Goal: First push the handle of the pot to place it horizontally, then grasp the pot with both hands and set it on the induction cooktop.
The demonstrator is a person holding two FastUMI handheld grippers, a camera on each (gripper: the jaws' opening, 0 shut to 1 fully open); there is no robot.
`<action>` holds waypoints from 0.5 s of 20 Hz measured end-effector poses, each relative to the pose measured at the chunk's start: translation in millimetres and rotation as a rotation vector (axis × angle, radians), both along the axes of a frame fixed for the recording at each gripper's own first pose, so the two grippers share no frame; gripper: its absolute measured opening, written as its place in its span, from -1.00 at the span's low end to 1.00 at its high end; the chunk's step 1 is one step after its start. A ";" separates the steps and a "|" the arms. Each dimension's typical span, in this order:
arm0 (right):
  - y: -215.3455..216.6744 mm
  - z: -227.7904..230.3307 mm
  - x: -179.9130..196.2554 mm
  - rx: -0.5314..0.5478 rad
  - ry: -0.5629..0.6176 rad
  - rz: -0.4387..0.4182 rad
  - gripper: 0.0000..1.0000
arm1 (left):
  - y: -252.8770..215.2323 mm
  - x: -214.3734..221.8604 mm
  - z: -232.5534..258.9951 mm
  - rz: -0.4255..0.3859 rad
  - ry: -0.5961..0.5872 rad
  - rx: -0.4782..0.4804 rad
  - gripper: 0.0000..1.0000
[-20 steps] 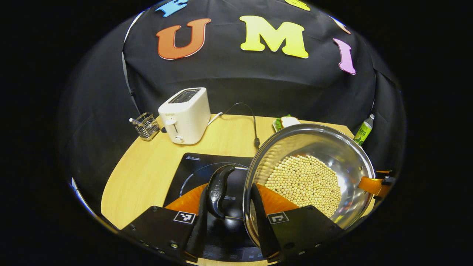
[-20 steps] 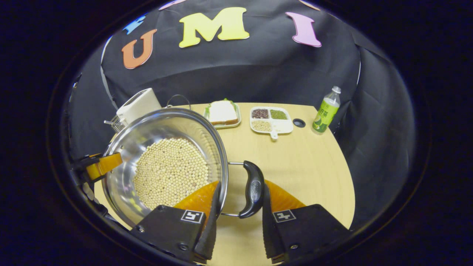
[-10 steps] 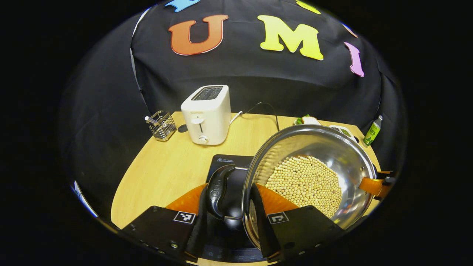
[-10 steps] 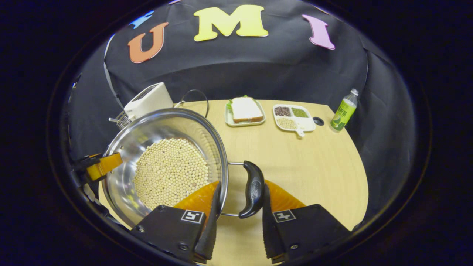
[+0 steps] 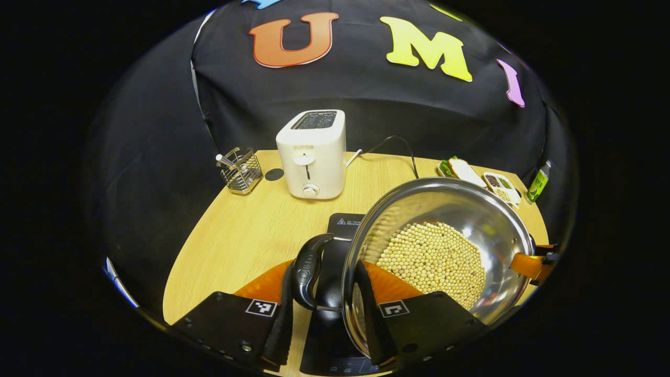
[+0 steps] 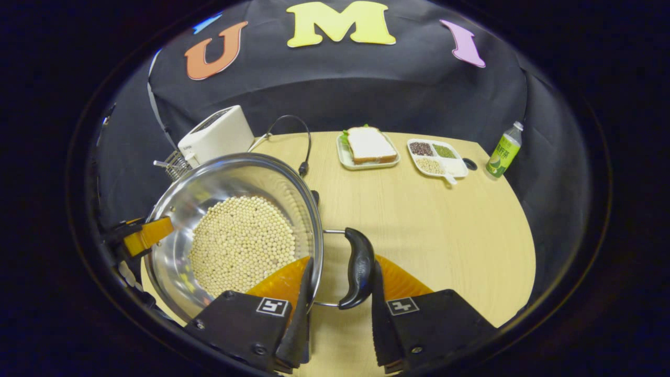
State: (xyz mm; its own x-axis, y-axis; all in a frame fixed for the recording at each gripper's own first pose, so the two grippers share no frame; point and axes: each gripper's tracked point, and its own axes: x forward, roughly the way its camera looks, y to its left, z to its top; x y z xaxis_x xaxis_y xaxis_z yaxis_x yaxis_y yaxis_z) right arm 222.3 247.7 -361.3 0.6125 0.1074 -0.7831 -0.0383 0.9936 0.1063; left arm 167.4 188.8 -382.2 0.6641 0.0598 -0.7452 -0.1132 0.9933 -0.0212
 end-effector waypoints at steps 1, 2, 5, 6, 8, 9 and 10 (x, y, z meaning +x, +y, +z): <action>2.8 -2.7 -0.6 0.004 0.008 -0.008 0.04 | 2.2 0.8 -2.7 0.001 0.002 0.004 0.12; 3.8 -4.7 -0.9 0.005 0.010 -0.015 0.04 | 2.8 2.7 -5.8 -0.001 0.005 0.005 0.12; 6.2 -8.5 -1.7 -0.001 0.014 -0.027 0.02 | 4.5 2.3 -10.2 -0.009 0.007 0.010 0.12; 6.0 -7.4 -2.8 -0.012 0.020 -0.023 0.04 | 4.5 3.9 -14.1 -0.008 0.003 0.004 0.12; 6.0 -7.1 -1.0 -0.026 0.017 -0.019 0.04 | 5.6 0.4 -17.4 -0.004 0.004 -0.009 0.11; 5.3 -7.4 -1.3 -0.019 0.020 -0.023 0.05 | 5.0 0.8 -17.2 -0.013 -0.008 -0.013 0.12; 5.8 -7.7 -1.6 -0.013 0.019 -0.024 0.05 | 4.3 0.2 -16.7 -0.030 -0.014 -0.005 0.12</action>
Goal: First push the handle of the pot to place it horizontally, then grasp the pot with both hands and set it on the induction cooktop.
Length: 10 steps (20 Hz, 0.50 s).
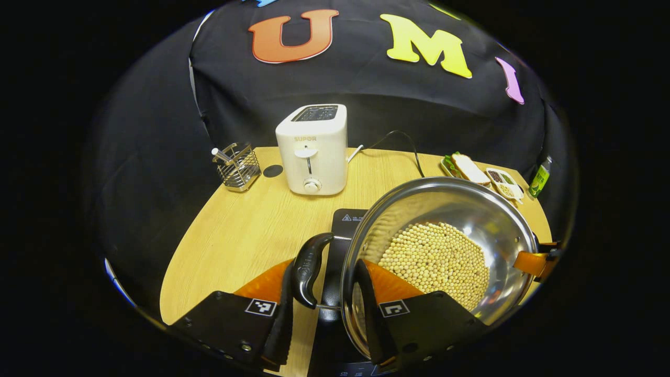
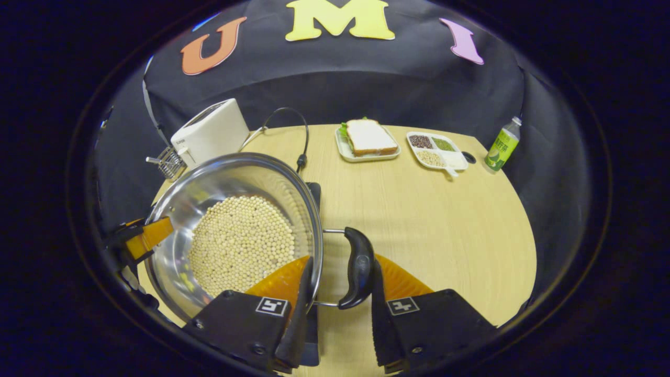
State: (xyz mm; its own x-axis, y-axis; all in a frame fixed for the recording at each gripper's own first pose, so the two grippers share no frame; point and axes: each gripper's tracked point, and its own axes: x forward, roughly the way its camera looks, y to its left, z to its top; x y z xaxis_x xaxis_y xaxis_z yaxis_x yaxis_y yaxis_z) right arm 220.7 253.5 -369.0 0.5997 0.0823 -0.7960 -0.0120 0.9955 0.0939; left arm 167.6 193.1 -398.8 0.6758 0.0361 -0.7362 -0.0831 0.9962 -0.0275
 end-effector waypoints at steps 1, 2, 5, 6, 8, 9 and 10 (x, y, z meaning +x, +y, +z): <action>-0.2 0.6 0.1 0.000 -0.001 0.000 0.05 | 1.4 0.5 0.2 -0.017 -0.009 0.012 0.12; -0.9 -0.7 0.5 -0.003 0.002 0.003 0.07 | 1.5 0.3 -0.1 -0.025 -0.015 0.016 0.17; -1.8 -0.2 0.2 0.006 0.004 0.005 0.12 | 2.3 0.1 -0.2 -0.026 -0.027 0.001 0.22; -1.7 -1.0 0.3 0.009 0.002 0.007 0.14 | 2.6 -0.3 -0.9 -0.029 -0.027 -0.002 0.22; -1.4 -0.6 1.0 0.018 -0.008 0.013 0.17 | 4.2 -1.5 1.7 -0.038 -0.034 0.002 0.32; -1.6 0.8 1.3 0.017 -0.018 0.024 0.19 | 7.4 -0.5 5.9 -0.037 -0.058 0.011 0.34; -4.4 -0.5 1.3 0.007 -0.027 0.035 0.22 | 16.5 2.7 13.9 -0.029 -0.095 0.043 0.31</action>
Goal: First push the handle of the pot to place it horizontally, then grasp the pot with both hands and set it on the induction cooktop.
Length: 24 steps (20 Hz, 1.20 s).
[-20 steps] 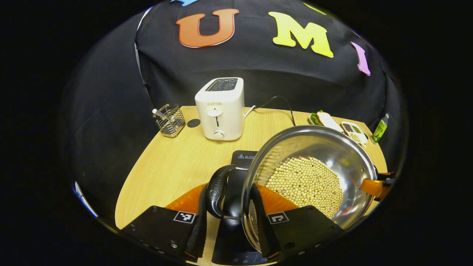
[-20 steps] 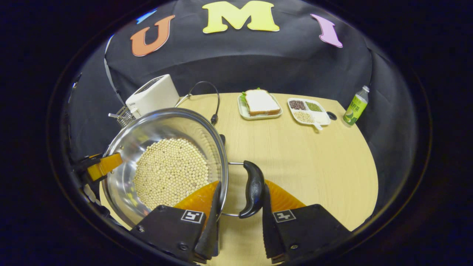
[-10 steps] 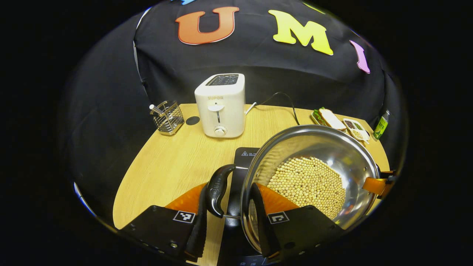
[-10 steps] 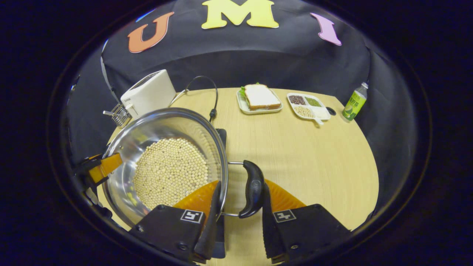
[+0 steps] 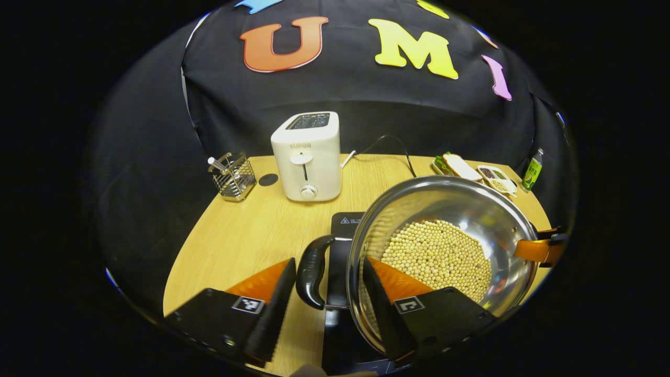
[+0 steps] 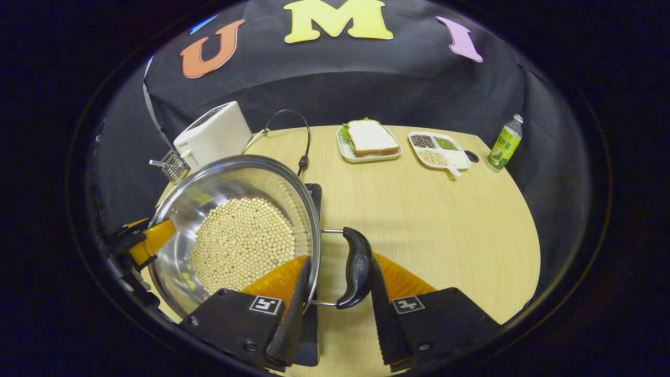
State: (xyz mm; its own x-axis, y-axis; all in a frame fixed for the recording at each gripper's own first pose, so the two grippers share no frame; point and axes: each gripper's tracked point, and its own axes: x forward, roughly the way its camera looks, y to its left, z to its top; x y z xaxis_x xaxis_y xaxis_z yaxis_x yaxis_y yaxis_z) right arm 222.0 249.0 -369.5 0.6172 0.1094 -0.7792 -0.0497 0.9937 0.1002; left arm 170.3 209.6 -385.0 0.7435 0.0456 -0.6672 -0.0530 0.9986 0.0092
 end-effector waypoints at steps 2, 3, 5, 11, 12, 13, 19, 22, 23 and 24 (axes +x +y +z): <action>-5.3 1.2 -0.6 -0.005 -0.024 -0.002 0.46 | 6.8 0.5 7.8 0.005 -0.031 0.022 0.94; -6.1 3.0 1.5 0.001 -0.042 -0.002 0.66 | 6.1 -2.1 10.4 0.005 -0.034 0.023 0.89; -6.4 5.7 1.3 -0.002 -0.066 0.015 0.73 | 8.2 -3.5 14.4 0.010 -0.047 0.031 0.92; -17.8 38.8 -3.5 -0.063 -0.175 0.076 0.65 | 13.7 -12.0 42.0 0.027 -0.108 0.086 0.92; -21.2 46.3 -5.2 -0.078 -0.198 0.087 0.72 | 10.9 -14.9 47.9 0.021 -0.120 0.081 0.92; -25.0 55.3 -6.2 -0.091 -0.221 0.096 0.65 | 5.3 -17.4 55.7 0.017 -0.133 0.076 0.92; -53.4 120.3 -27.6 -0.086 -0.374 0.126 0.72 | -34.5 -39.1 124.0 -0.008 -0.267 0.090 0.92; -70.2 157.2 -44.5 -0.082 -0.452 0.139 0.73 | -65.5 -57.7 166.5 -0.008 -0.332 0.086 0.91; -77.8 170.5 -50.4 -0.085 -0.478 0.143 0.65 | -76.7 -62.1 182.8 -0.002 -0.358 0.082 0.91; -84.7 183.8 -57.8 -0.085 -0.503 0.150 0.75 | -87.9 -67.1 198.8 -0.002 -0.384 0.081 0.91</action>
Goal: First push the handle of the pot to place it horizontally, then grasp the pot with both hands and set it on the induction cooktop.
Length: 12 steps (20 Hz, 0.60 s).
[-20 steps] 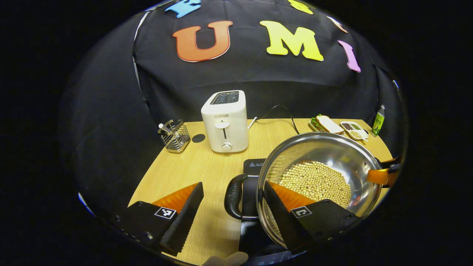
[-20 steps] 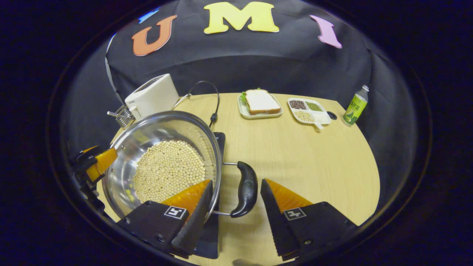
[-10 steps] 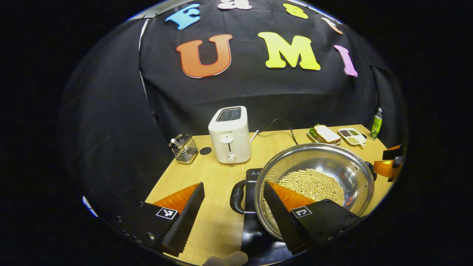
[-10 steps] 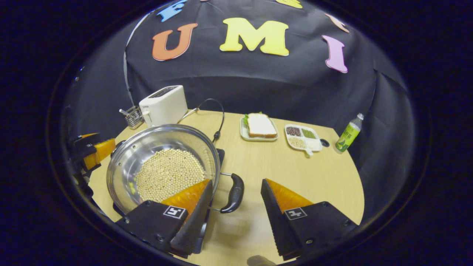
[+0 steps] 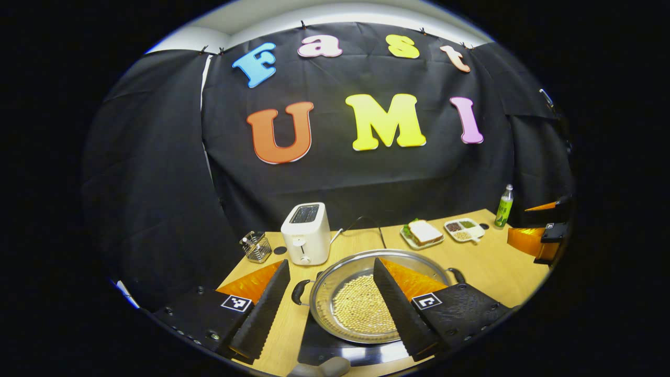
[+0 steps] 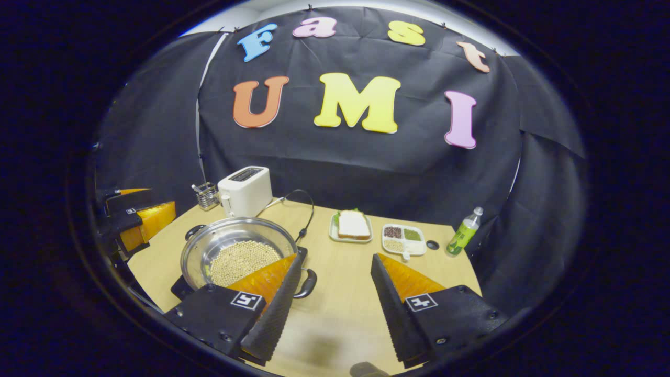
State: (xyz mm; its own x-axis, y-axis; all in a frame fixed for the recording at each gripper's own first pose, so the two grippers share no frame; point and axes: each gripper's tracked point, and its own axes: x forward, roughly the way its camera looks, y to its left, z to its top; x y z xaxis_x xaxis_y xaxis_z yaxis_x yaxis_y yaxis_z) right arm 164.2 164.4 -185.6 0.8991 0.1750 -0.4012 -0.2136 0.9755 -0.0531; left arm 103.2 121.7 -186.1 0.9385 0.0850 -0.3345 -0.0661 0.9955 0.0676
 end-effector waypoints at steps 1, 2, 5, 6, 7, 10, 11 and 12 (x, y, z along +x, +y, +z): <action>-8.1 13.8 -7.0 0.007 -0.022 0.002 0.70 | -10.2 -7.2 16.7 0.003 -0.031 0.010 0.90; -16.2 25.8 -13.6 0.013 -0.042 0.006 0.70 | -19.7 -15.2 33.5 0.009 -0.058 0.020 0.91; -44.7 69.5 -32.9 0.028 -0.123 0.011 0.70 | -56.4 -33.8 80.6 0.002 -0.127 0.025 0.90; -57.3 80.4 -42.3 0.030 -0.139 0.004 0.65 | -65.5 -40.8 94.4 0.006 -0.146 0.018 0.90; -65.0 102.1 -52.7 0.045 -0.159 0.008 0.82 | -76.8 -49.1 107.0 0.008 -0.161 0.004 0.90; -99.6 123.6 -71.1 0.073 -0.195 -0.015 1.00 | -108.6 -67.2 150.4 -0.003 -0.214 -0.031 0.91; -111.8 132.2 -77.3 0.082 -0.206 -0.025 1.00 | -118.1 -72.6 162.3 -0.011 -0.231 -0.043 0.90; -121.6 140.3 -81.8 0.094 -0.216 -0.037 1.00 | -126.0 -76.9 174.6 -0.014 -0.251 -0.054 0.90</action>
